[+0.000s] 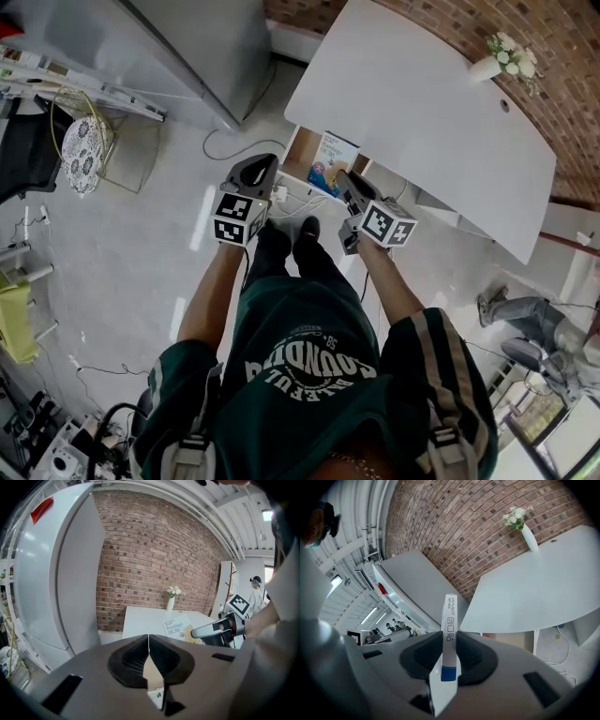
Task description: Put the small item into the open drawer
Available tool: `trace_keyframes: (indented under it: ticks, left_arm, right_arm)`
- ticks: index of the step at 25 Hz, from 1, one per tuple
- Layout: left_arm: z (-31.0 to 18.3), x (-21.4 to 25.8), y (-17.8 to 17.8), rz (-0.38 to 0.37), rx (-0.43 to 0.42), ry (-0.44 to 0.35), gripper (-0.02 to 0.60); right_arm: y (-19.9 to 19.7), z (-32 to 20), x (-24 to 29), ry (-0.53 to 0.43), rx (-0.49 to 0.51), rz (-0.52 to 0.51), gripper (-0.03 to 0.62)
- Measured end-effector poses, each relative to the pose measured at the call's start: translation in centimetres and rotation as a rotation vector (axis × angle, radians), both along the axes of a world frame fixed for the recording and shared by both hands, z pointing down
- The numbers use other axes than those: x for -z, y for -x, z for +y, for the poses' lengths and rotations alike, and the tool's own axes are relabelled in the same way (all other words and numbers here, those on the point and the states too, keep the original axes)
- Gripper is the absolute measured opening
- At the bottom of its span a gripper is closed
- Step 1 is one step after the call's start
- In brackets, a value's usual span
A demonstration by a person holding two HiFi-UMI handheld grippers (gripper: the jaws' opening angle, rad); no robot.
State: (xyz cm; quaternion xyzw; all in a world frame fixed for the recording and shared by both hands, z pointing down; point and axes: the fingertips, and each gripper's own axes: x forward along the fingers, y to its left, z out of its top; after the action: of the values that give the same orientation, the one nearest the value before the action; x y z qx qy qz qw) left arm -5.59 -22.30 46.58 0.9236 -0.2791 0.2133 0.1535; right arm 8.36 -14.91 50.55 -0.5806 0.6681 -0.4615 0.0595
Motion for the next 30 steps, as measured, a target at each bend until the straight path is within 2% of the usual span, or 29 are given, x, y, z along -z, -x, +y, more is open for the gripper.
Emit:
trace_keyframes:
  ticks: [17, 30]
  left_arm:
    - [-1.3, -2.5, -0.9, -0.018, -0.044, 0.023, 0.019]
    - [-1.3, -6.2, -0.3, -0.032, -0.044, 0.067, 0.02]
  right_arm:
    - [-0.1, -1.4, -1.7, 0.017, 0.007, 0.042, 0.107]
    - [0.6, -1.6, -6.4, 0.073, 0.04, 0.068, 0.107]
